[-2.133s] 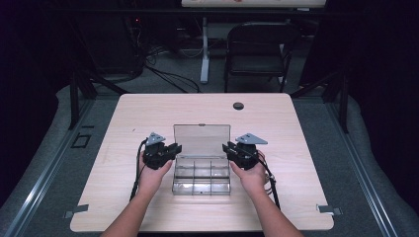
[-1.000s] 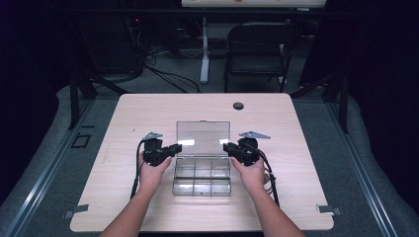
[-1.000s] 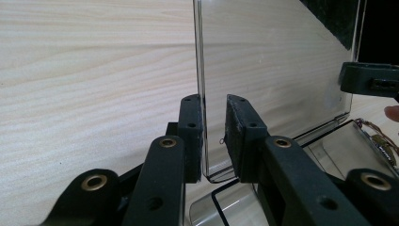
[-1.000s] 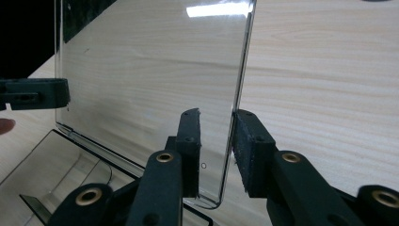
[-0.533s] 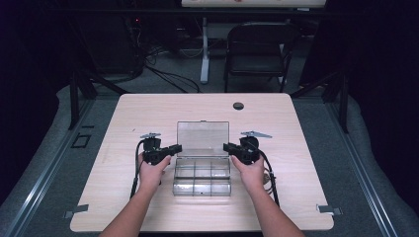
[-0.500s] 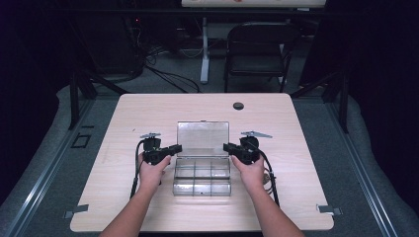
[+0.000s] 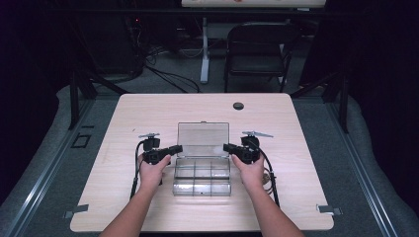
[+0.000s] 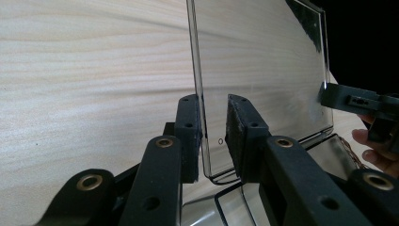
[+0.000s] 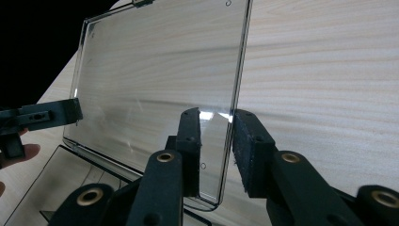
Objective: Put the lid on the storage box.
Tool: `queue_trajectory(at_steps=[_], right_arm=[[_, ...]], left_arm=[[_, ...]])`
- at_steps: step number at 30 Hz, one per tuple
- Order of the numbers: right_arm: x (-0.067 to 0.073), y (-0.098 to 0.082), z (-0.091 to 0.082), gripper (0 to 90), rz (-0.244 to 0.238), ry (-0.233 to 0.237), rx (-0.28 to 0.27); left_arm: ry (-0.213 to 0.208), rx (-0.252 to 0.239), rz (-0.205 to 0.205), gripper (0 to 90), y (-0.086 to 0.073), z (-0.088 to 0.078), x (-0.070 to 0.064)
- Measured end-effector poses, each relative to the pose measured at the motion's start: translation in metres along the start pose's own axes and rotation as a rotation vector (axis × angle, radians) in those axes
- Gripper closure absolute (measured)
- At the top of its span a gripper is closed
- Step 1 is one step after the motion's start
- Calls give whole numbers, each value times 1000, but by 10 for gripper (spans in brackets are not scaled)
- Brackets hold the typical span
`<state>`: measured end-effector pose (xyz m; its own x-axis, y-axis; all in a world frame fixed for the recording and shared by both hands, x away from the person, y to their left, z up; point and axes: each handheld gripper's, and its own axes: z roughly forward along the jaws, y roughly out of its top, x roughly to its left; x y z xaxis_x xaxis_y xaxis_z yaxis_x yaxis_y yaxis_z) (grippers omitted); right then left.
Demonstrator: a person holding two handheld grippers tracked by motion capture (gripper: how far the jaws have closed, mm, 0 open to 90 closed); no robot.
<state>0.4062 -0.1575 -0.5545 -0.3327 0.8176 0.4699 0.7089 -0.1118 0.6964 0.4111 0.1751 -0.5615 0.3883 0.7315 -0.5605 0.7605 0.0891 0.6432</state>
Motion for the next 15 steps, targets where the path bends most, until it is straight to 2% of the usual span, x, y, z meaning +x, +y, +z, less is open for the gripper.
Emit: queue_trajectory(at_steps=[5,12,15], right_arm=[[-1,0,1,724,24,-1,10],[-2,0,2,725,44,2,13],[-2,0,2,725,54,4,13]], left_arm=[[-8,1,-31,745,-1,1,2],[-13,4,-48,746,-1,1,2],[-16,0,-73,746,-1,2,3]])
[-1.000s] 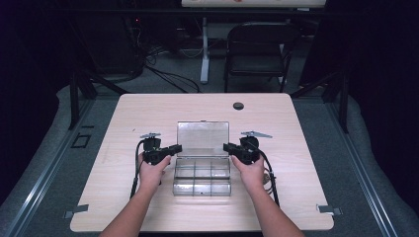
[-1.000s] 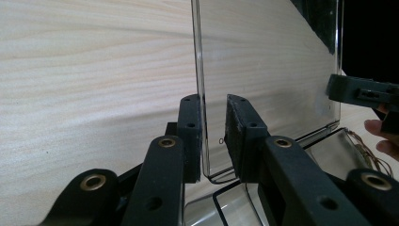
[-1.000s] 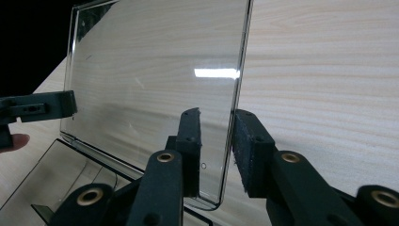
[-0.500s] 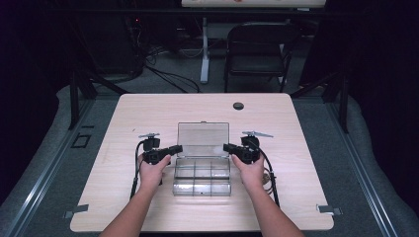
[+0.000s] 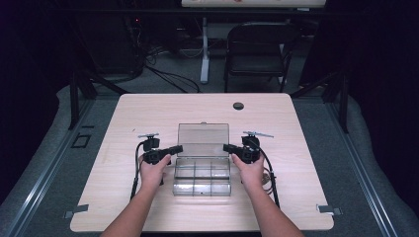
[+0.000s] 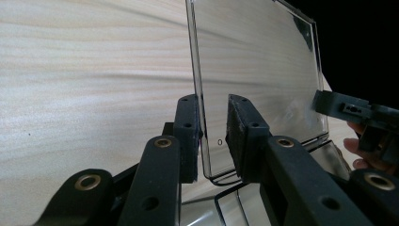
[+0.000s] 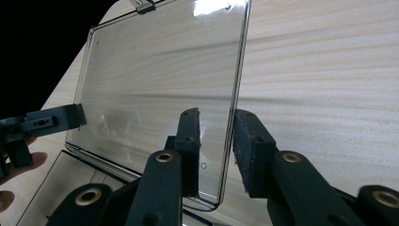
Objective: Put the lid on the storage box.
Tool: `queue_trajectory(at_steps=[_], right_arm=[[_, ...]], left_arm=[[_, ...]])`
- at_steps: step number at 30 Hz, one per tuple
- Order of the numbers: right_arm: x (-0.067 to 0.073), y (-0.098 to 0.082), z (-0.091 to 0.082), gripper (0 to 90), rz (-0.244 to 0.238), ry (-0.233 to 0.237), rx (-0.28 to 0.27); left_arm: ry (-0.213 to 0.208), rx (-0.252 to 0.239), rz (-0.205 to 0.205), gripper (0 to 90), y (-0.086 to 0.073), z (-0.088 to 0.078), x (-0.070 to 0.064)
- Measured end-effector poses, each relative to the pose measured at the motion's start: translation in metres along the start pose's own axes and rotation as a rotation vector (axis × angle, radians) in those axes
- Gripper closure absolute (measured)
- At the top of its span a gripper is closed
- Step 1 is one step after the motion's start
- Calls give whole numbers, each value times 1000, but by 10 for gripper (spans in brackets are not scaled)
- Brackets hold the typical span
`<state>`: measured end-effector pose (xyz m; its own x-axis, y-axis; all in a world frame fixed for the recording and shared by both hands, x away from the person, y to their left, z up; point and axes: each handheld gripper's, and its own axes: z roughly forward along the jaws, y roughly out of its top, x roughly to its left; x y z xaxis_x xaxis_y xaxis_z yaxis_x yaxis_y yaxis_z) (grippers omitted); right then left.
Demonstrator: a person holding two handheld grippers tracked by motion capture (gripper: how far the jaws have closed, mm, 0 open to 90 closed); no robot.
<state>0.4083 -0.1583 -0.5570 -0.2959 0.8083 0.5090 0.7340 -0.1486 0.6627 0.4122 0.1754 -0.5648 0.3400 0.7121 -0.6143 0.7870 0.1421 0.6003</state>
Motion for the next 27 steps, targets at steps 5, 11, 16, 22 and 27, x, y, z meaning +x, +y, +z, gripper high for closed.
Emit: queue_trajectory(at_steps=[5,11,16,22,27], right_arm=[[0,0,0,717,14,-2,3],[-1,0,2,678,38,21,7],[-1,0,2,642,45,31,12],[0,-1,4,599,41,25,19],[-1,-1,5,581,40,21,22]], left_arm=[[-1,4,1,741,0,0,0],[-21,9,-4,702,1,1,3],[-32,11,-20,674,1,1,3],[-29,16,-19,636,1,3,2],[-23,23,-21,611,0,4,2]])
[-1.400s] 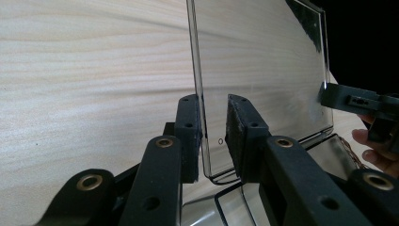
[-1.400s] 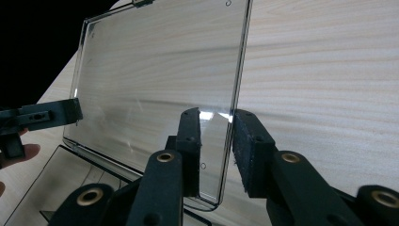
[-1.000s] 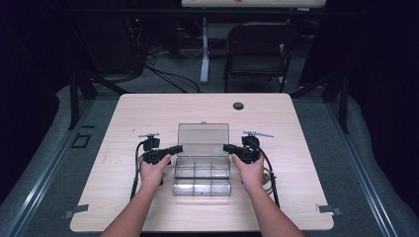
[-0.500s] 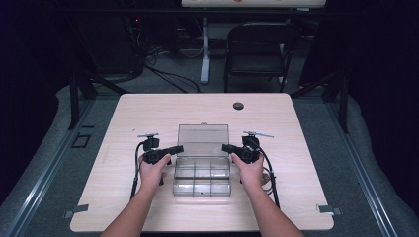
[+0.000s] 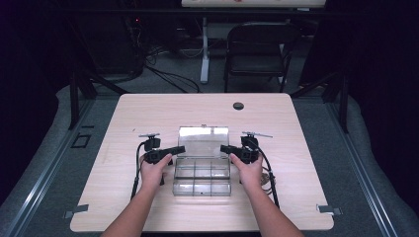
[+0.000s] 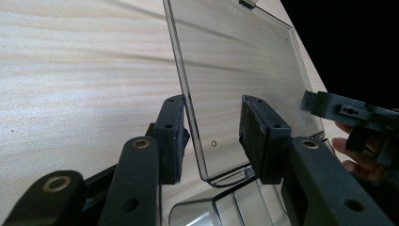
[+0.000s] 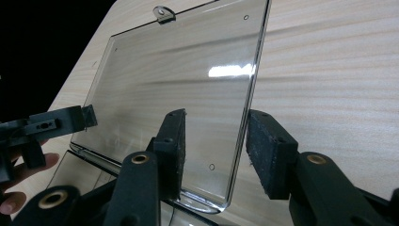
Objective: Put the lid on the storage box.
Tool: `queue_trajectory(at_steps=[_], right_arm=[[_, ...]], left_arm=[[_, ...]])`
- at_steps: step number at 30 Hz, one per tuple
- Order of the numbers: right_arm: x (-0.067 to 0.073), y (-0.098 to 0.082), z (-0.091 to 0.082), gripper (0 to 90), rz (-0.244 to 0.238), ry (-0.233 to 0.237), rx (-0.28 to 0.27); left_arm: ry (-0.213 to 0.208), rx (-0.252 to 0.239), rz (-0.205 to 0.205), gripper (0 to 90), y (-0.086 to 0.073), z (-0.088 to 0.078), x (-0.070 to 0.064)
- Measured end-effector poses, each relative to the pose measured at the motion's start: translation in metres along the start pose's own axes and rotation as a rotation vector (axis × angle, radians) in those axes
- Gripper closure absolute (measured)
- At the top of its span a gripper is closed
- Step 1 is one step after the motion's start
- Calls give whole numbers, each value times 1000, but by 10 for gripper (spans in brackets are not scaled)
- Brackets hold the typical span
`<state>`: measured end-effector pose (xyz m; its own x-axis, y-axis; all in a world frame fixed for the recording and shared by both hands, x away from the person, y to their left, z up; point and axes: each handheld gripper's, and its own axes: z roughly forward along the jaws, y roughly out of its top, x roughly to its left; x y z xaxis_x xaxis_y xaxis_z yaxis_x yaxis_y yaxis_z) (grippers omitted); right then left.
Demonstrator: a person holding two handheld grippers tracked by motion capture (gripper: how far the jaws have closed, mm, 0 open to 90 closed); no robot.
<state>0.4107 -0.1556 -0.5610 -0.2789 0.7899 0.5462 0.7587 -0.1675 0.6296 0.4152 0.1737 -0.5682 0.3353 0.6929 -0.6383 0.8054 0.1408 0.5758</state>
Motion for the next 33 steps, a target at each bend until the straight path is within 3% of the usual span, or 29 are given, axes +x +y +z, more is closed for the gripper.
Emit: queue_trajectory(at_steps=[12,33], right_arm=[[-2,-1,1,565,-9,-14,24],[-4,-6,7,563,50,-2,50]], left_arm=[[24,30,-11,597,-4,6,3],[7,43,-8,589,-3,7,5]])
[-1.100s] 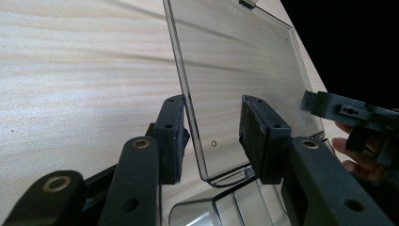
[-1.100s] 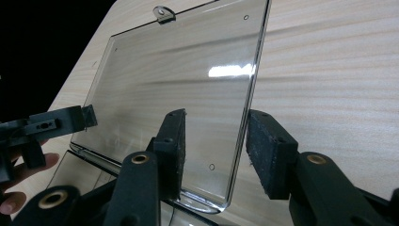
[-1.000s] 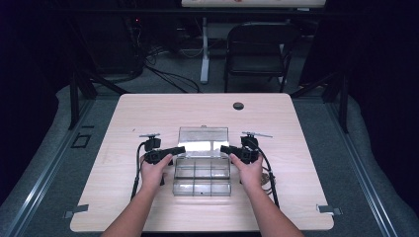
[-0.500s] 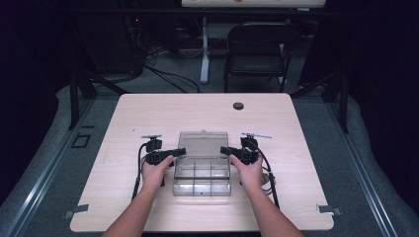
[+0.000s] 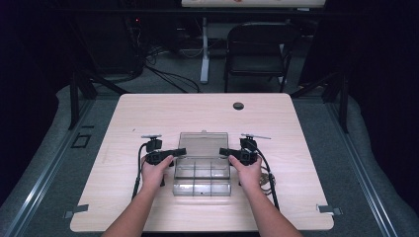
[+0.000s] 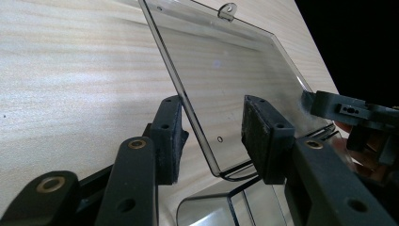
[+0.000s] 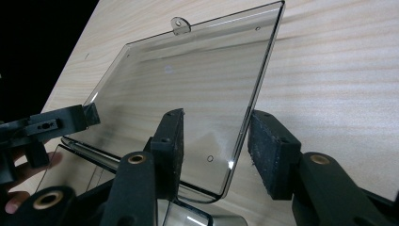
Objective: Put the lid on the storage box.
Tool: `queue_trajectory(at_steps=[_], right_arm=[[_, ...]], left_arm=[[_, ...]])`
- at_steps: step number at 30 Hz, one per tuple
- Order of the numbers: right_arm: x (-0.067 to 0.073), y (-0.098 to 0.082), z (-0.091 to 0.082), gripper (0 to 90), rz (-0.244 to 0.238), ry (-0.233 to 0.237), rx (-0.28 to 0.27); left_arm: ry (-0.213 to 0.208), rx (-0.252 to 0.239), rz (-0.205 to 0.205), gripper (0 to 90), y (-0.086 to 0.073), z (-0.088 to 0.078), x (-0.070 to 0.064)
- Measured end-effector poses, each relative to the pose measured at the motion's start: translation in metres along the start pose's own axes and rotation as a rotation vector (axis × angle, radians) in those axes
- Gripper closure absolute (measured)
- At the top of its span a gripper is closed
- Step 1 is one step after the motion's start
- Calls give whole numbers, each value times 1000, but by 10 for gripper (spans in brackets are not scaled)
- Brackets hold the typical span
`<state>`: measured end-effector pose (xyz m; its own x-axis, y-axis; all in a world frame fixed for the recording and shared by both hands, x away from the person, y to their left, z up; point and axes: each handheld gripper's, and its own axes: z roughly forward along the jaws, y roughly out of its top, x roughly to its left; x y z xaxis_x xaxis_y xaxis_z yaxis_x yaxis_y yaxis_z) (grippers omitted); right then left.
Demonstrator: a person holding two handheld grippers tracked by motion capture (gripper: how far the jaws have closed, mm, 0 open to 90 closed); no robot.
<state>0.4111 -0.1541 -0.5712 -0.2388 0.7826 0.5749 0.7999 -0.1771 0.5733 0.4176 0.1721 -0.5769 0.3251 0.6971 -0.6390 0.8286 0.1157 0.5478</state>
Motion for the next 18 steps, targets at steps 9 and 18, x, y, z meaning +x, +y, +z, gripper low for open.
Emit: queue_trajectory(at_steps=[9,18], right_arm=[[-2,0,0,549,13,-6,12],[-3,1,-2,550,17,-5,-6]], left_arm=[[-4,18,-23,540,-1,3,2],[-14,6,-46,486,0,1,5]])
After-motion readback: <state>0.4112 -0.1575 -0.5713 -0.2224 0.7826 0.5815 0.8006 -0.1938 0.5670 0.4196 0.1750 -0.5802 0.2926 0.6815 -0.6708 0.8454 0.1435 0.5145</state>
